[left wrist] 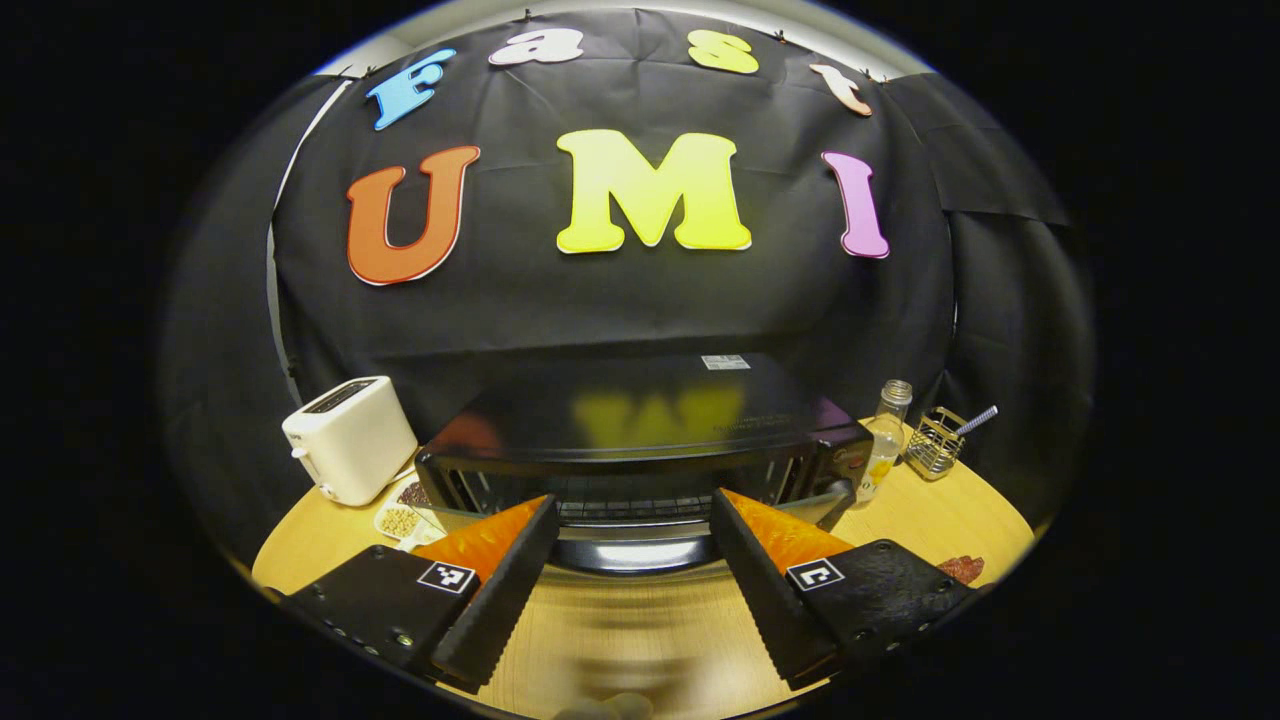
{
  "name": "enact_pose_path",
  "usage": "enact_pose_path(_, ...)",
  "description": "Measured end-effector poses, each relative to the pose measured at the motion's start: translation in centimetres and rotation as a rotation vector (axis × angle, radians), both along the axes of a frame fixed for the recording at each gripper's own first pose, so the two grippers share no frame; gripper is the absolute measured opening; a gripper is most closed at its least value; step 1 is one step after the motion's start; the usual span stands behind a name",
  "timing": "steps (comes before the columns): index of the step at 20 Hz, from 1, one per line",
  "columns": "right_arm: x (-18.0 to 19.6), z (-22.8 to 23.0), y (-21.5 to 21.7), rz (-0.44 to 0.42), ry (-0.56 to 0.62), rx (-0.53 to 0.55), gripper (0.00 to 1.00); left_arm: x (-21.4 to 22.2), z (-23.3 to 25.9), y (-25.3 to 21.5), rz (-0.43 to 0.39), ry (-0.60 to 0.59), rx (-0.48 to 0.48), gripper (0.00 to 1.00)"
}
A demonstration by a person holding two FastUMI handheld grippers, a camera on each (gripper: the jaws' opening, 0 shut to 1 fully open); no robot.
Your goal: Open the electric oven with the left hand, put the food in, and close the electric oven.
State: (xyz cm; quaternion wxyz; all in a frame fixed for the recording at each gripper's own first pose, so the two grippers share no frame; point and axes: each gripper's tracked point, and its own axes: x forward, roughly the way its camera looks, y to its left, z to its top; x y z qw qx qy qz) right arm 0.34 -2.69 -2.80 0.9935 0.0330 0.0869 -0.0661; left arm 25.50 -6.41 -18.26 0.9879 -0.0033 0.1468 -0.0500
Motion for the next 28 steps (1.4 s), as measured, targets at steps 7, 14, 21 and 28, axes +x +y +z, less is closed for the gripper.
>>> enact_pose_path(7, -1.8, -1.4, 0.4, 0.022, 0.025, 0.010, 1.00, -6.0, -4.8, 0.0, -0.006, 0.086, 0.001, 0.97)
enact_pose_path(14, -3.5, -2.8, 0.5, 0.034, 0.063, -0.013, 1.00, -9.3, -9.6, -0.3, 0.001, 0.152, 0.018, 0.97)
enact_pose_path(21, -4.6, -4.5, 0.0, 0.016, 0.104, -0.014, 1.00, -10.5, -13.5, -0.9, -0.014, 0.246, 0.050, 0.94)
enact_pose_path(28, -5.3, -5.8, -0.7, -0.005, 0.126, -0.008, 1.00, -10.4, -14.8, -0.9, -0.013, 0.293, 0.063, 0.94)
